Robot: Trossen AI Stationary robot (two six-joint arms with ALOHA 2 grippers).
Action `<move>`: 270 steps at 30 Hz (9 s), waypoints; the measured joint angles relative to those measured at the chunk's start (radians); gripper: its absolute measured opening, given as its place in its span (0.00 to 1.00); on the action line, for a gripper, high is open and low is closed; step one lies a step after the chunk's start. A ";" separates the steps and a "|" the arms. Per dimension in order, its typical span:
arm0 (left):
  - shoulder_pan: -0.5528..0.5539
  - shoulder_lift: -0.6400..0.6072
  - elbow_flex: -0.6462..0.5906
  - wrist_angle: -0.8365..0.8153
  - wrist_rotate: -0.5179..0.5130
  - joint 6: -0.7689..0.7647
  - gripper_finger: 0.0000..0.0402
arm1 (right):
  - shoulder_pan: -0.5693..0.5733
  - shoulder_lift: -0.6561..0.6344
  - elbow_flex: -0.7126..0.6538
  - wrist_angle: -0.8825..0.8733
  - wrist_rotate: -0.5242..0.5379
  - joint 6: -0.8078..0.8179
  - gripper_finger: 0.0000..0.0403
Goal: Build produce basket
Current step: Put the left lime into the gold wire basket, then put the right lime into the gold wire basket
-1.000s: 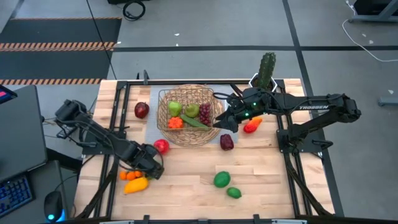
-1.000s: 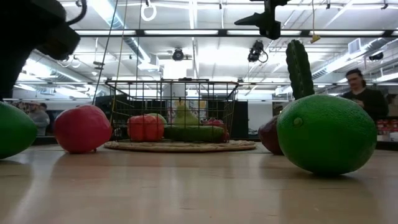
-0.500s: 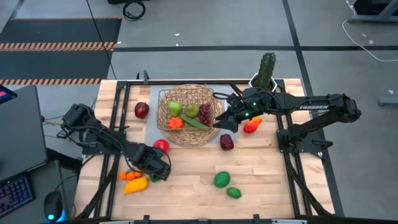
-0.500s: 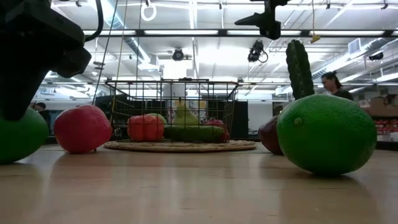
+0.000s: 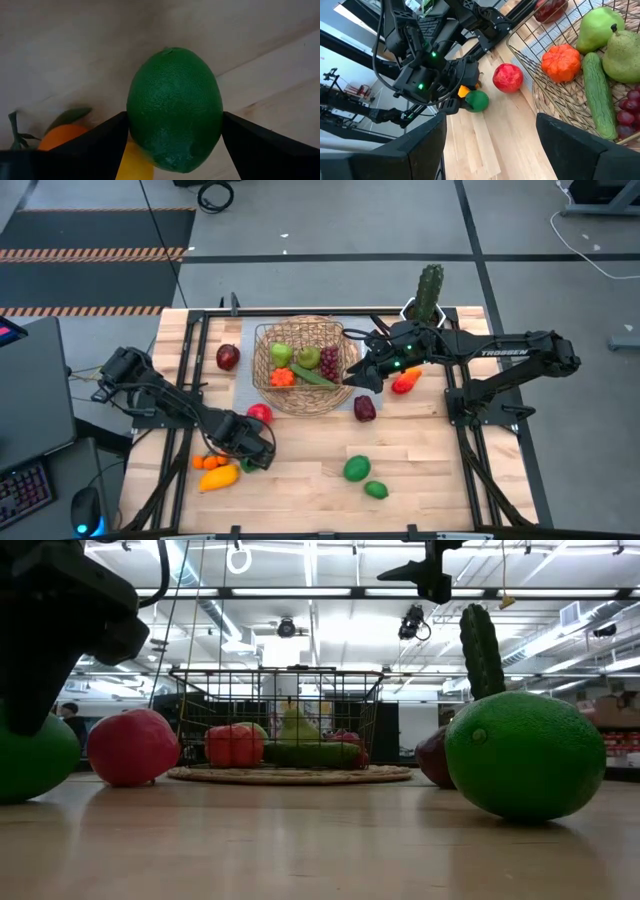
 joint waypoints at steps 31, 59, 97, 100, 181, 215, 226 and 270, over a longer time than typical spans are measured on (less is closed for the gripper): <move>0.212 0.001 0.430 -0.156 -0.138 0.432 0.72 | -0.063 -0.104 0.000 -0.103 -0.116 0.104 0.77; 0.679 -0.001 0.699 -0.417 -0.252 1.049 0.74 | -0.079 -0.169 0.000 -0.139 -0.056 0.095 0.77; 0.765 0.036 0.697 -0.493 -0.204 1.315 0.79 | -0.080 -0.168 0.000 -0.132 -0.051 0.035 0.77; 0.760 0.036 0.697 -0.493 -0.211 1.390 0.79 | -0.080 -0.168 0.000 -0.132 -0.038 0.035 0.77; 0.760 0.035 0.697 -0.383 -0.205 1.129 0.79 | -0.040 -0.168 0.000 -0.092 0.025 0.054 0.77; 0.726 0.035 0.698 -0.151 -0.199 1.012 0.79 | -0.040 -0.168 0.000 -0.087 0.022 0.036 0.77; 0.726 0.035 0.698 -0.139 -0.206 1.018 0.79 | -0.040 -0.168 0.000 -0.087 -0.028 0.004 0.77; 0.701 0.033 0.697 -0.024 0.014 1.064 0.91 | -0.005 -0.162 0.000 -0.350 0.050 0.117 0.77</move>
